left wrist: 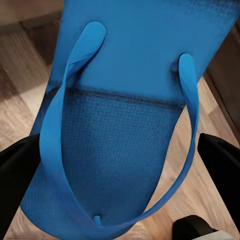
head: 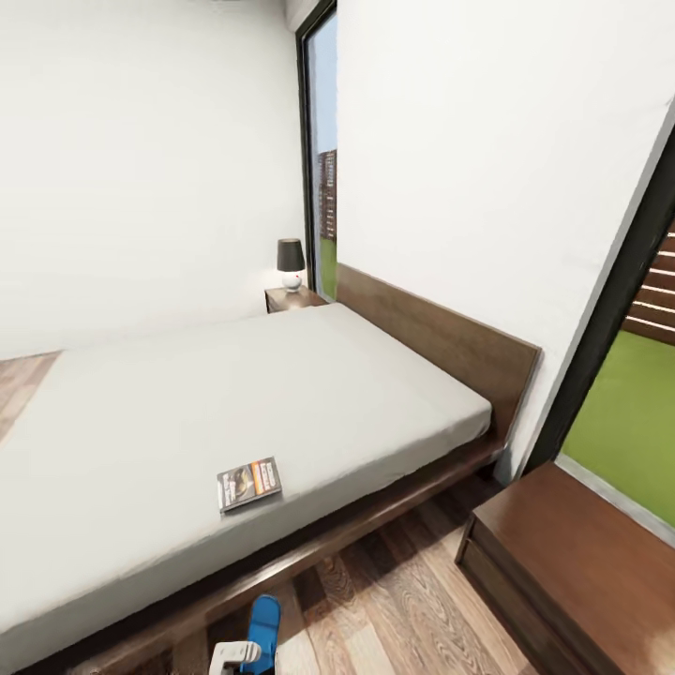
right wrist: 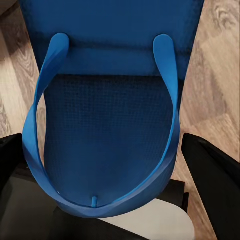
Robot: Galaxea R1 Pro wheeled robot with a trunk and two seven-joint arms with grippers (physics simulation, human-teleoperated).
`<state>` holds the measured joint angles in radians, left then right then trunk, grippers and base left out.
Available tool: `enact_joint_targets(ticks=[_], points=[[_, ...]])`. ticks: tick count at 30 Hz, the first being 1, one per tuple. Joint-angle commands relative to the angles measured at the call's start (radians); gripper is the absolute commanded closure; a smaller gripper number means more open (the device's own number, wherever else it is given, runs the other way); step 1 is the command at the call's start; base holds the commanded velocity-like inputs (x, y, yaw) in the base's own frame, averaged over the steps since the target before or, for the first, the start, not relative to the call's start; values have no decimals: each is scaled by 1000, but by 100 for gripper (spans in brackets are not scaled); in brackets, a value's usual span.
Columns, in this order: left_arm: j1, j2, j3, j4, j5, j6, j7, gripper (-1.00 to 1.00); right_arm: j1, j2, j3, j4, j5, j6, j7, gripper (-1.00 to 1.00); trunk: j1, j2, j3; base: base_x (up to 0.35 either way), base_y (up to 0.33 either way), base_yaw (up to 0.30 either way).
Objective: In the bedroom, move the book from the bed onto either nightstand, and place the two sandals side by side next to the bed.
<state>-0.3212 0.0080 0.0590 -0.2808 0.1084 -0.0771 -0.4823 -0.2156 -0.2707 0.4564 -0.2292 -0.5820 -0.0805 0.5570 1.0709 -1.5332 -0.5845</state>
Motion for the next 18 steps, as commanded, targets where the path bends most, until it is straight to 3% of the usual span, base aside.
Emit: enact_joint_targets(ticks=[1, 18], points=[[-1, 0, 5, 2, 4, 0, -7, 100, -1, -1, 8, 1, -7, -5, 1, 100, 0, 0, -1, 0, 0, 293], [-1, 0, 5, 2, 2, -1, -7, 100, -1, -1, 8, 0, -7, -5, 1, 100, 0, 0, -1, 0, 0, 293]])
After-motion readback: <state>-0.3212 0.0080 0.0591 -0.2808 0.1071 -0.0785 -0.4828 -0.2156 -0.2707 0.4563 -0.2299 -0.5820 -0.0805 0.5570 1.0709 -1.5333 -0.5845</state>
